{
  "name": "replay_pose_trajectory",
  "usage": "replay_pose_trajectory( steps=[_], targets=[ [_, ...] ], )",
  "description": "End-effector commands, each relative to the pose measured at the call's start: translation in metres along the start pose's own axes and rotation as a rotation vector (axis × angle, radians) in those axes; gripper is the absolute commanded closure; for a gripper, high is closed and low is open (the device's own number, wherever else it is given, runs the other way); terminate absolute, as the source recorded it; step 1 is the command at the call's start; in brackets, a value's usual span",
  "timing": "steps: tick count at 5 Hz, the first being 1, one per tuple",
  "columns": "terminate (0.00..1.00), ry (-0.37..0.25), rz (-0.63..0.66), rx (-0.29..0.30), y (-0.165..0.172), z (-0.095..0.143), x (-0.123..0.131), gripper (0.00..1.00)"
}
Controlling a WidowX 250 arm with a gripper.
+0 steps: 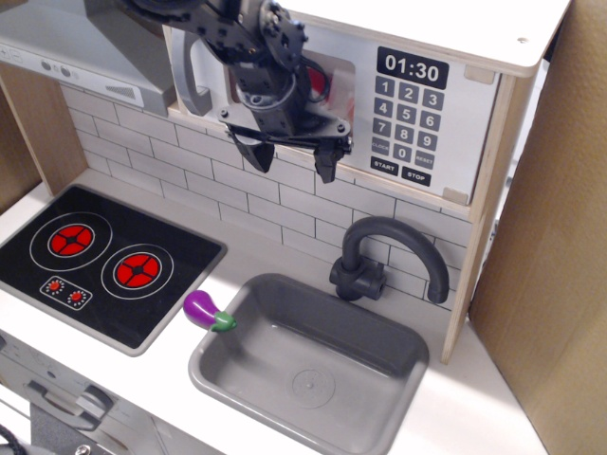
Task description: Close microwave
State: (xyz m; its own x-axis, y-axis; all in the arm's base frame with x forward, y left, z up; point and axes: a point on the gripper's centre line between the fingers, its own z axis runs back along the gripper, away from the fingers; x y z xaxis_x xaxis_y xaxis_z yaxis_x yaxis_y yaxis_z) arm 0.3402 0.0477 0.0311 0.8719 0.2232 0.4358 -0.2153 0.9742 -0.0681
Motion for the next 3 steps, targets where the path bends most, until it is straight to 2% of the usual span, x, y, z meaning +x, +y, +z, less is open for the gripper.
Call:
replay_pose_trajectory(
  steps=[1,2,3],
  targets=[
    [0.00,0.051,-0.009,-0.022,-0.0049,0.0299,-0.0155,0.00],
    [0.00,0.051,-0.009,-0.022,-0.0049,0.0299,-0.0155,0.00],
    [1.00,0.051,-0.009,-0.022,-0.0049,0.0299,-0.0155,0.00]
  ],
)
